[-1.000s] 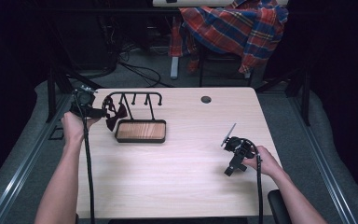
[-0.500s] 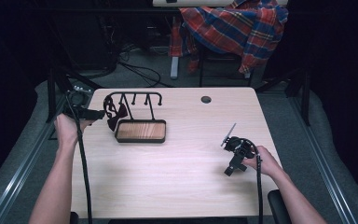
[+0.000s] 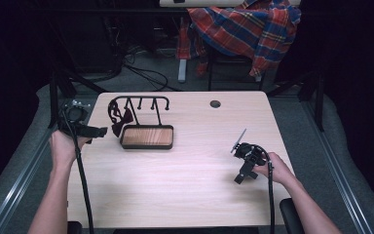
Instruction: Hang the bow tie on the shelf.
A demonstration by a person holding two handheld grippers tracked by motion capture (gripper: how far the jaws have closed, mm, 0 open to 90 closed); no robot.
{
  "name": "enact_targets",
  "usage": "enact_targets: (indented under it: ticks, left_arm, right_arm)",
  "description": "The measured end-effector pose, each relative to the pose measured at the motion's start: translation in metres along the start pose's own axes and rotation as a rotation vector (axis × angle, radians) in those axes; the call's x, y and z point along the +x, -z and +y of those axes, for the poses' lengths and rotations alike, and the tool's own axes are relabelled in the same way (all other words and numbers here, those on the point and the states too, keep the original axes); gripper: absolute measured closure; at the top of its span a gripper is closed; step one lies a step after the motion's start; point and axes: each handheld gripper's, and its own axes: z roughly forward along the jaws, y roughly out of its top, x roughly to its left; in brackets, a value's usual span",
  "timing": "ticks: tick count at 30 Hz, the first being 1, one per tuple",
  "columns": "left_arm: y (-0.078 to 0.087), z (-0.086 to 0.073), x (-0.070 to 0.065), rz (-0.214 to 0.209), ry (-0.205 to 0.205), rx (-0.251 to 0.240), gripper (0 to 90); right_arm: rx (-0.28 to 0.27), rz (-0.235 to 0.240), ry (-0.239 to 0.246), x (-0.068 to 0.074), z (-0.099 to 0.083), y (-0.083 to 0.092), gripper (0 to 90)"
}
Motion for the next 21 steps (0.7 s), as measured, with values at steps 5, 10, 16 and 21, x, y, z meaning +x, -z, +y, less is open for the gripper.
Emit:
enact_targets:
  ticks: [5,10,16,21]
  left_arm:
    - [0.005,-0.016,-0.010,-0.013,-0.015,0.016,0.1]
    - [0.006,-0.034,-0.018,-0.020,-0.026,0.046,0.1]
    - [0.007,-0.047,-0.026,-0.024,-0.056,0.091,0.1]
    - [0.008,-0.055,-0.030,-0.031,-0.068,0.112,0.1]
  right_arm:
    - [0.000,0.000,0.003,0.000,0.000,0.000,6.3]
    - [-0.004,0.000,0.002,0.000,0.000,0.000,6.3]
    - [-0.004,-0.001,0.003,0.000,0.000,0.000,6.4]
    - [0.001,-0.001,0.007,0.000,0.000,0.000,6.4]
